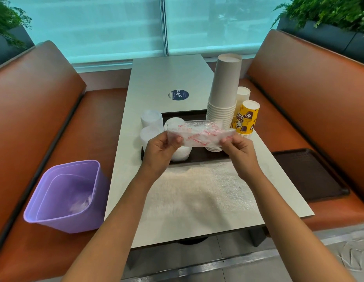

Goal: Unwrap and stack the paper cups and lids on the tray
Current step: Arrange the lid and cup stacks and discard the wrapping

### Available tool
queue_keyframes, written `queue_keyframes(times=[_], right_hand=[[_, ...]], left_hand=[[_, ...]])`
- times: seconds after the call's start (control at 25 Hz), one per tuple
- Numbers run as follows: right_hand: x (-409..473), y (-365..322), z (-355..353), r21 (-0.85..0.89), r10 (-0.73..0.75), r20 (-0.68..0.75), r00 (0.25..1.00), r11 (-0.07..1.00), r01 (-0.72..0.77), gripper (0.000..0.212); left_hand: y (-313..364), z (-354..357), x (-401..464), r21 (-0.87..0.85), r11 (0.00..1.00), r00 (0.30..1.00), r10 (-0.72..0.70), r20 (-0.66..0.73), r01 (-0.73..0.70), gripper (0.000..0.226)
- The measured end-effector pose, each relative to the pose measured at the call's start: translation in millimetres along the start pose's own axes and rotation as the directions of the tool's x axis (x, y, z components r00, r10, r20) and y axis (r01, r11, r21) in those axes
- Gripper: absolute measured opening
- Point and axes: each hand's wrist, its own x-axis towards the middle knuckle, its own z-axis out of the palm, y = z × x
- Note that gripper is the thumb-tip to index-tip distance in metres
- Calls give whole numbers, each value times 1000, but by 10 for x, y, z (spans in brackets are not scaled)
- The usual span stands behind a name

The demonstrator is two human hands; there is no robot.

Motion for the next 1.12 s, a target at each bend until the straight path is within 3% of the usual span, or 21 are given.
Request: queue_keyframes(times=[0.08,0.16,0.28,0.36,0.44,0.48,0.6,0.72,0.88,1.0,1.08,1.12], right_hand=[[-23,-31,7,-30,-77,-13,997,997,77,20],[-44,-74,64,58,-60,-25,998,996,62,3],[-3,-55,84,274,83,-4,997,958,-78,53],[9,-76,95,322,102,-3,995,942,-96,46],[-6,-117,123,276,62,-64,996,960,-42,18],[-15,-125,134,242,15,-94,995,970,8,20],[-42,-150,153,149,-102,-90,991,982,114,44],[-54,-175,159,88,-143,-43,989,985,146,62],[-40,-209,145,82,-156,-80,985,983,162,40],[-36,-209,136,77,-160,-96,982,983,168,35],[-29,-192,107,-29,-243,-84,966,970,241,39],[-17,-182,77,-167,-321,-64,945,937,307,42]], left_hand=[[32,18,-11,-4,999,999,45,-11,-45,21],[34,65,-15,-8,997,996,78,-38,-79,18],[9,120,-25,-2,994,993,105,-59,-106,16],[-27,132,-21,-12,995,993,101,-66,-102,15],[-58,145,-25,-60,994,993,88,-73,-92,6],[-59,159,-26,-85,993,994,79,-79,-86,10],[-28,189,-6,-142,988,997,53,-58,-60,39],[36,162,37,-151,988,1000,13,-14,-15,46],[121,155,62,-137,990,999,-31,-19,28,30],[158,164,73,-131,991,998,-17,-65,8,23],[152,142,81,-104,994,997,16,-79,-24,15],[151,132,82,-80,995,996,50,-80,-56,13]])
